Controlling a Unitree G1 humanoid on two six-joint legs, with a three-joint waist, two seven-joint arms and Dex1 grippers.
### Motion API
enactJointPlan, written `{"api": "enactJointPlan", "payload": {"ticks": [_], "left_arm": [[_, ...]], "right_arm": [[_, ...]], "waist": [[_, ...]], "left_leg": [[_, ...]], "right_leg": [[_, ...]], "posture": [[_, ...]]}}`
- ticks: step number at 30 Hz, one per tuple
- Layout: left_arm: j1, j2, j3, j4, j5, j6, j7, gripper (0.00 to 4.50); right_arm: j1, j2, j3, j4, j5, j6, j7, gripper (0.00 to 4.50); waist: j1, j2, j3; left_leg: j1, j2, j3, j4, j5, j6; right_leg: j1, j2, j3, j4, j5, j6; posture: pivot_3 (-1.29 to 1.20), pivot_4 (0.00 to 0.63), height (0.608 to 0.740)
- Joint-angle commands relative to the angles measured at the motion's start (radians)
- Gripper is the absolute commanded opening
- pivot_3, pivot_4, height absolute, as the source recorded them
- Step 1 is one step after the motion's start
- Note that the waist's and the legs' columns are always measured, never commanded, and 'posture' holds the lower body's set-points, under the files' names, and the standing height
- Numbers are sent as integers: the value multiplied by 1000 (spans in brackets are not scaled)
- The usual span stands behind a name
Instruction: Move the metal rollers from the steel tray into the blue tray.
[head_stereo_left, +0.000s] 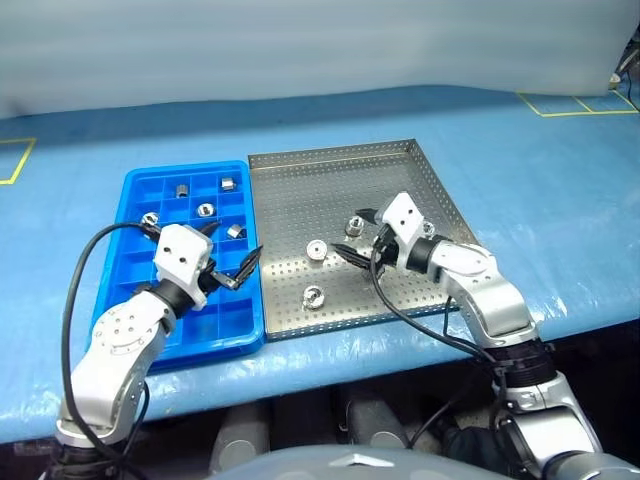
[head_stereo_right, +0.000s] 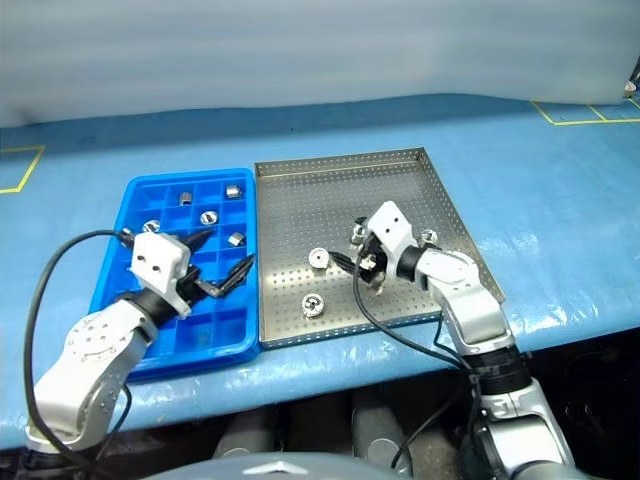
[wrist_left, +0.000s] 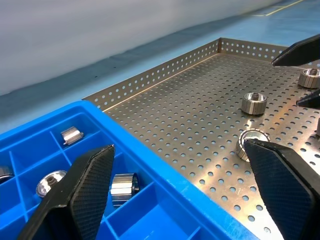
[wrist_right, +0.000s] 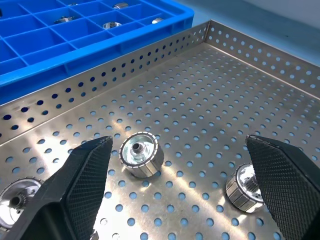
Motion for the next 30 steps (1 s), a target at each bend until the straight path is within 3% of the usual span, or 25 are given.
{"api": "enactJointPlan", "payload": {"ticks": [1, 30], "left_arm": [[-13, -4, 6, 0, 18, 6, 21, 4488], [-28, -6, -35, -16, 6, 25, 3, 4488]], "right_arm": [[-6, -17, -8, -44, 12, 10, 12, 4500], [7, -26, 2, -51, -1, 8, 4, 4500]], "waist": [[-3, 0, 0], [-3, 0, 0]], "left_leg": [[0, 0, 0, 0, 0, 0], [0, 0, 0, 0, 0, 0]], "right_leg": [[0, 0, 0, 0, 0, 0], [0, 0, 0, 1, 0, 0]], "posture": [[-54, 150, 740], [-63, 150, 740]]}}
